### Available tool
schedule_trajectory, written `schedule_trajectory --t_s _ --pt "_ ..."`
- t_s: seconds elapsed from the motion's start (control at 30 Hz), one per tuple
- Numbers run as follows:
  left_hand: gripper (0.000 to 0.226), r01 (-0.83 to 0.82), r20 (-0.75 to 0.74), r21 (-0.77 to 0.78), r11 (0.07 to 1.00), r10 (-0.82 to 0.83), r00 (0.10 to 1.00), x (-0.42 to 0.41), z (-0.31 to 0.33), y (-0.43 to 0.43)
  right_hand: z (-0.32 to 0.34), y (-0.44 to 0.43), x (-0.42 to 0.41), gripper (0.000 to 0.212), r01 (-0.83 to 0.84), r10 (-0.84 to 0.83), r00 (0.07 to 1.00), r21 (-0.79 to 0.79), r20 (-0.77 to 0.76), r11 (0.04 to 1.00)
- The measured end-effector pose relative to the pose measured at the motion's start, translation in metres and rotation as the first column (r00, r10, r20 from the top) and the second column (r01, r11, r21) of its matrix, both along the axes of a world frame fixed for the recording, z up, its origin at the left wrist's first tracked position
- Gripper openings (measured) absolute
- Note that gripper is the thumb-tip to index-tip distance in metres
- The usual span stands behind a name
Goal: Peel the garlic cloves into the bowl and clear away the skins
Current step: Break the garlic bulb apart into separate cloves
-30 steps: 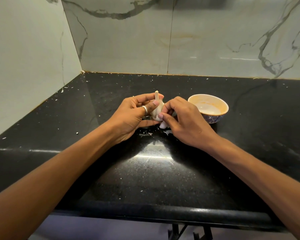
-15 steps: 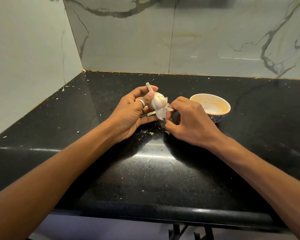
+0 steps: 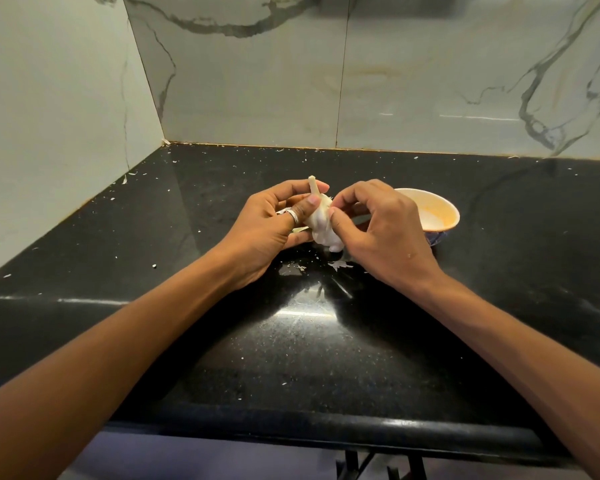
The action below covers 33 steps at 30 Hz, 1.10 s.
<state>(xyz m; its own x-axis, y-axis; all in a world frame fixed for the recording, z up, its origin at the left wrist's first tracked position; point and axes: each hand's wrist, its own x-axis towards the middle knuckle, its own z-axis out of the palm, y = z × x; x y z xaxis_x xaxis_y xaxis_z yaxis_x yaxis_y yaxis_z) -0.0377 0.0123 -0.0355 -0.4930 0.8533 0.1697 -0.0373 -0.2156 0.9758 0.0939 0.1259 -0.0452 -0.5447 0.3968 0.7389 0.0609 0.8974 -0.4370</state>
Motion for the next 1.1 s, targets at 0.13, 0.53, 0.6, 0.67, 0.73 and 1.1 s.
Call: schedule_trajectory --t_s 0.13,0.53,0.6,0.67,0.73,1.1 --pt "0.020 0.007 -0.061 -0.015 1.000 -0.008 0.998 0.003 -0.001 0.000 0.001 0.000 0.002 0.011 0.018 -0.019 1.000 -0.020 -0.016 1.000" --pt "0.020 0.008 -0.103 -0.010 1.000 -0.009 0.995 0.010 0.001 -0.002 -0.001 -0.004 0.001 0.016 0.085 -0.085 0.996 -0.004 0.014 0.996" --pt "0.020 0.006 -0.119 -0.009 1.000 -0.007 0.993 0.010 0.001 -0.002 0.000 -0.004 0.002 0.016 0.110 -0.109 0.994 -0.013 0.023 0.994" --pt "0.020 0.002 -0.129 -0.009 1.000 -0.003 0.992 0.010 0.000 -0.002 0.001 -0.003 0.003 0.009 0.130 -0.129 0.991 -0.058 0.029 0.990" --pt "0.019 -0.012 -0.121 -0.008 1.000 0.011 0.993 0.009 -0.001 -0.001 0.003 -0.001 0.003 0.005 0.117 -0.114 0.993 -0.168 0.027 0.979" --pt "0.014 -0.043 -0.051 0.018 0.999 0.044 0.998 0.000 -0.004 0.003 0.004 0.002 0.000 0.008 0.005 0.002 1.000 -0.368 0.018 0.930"
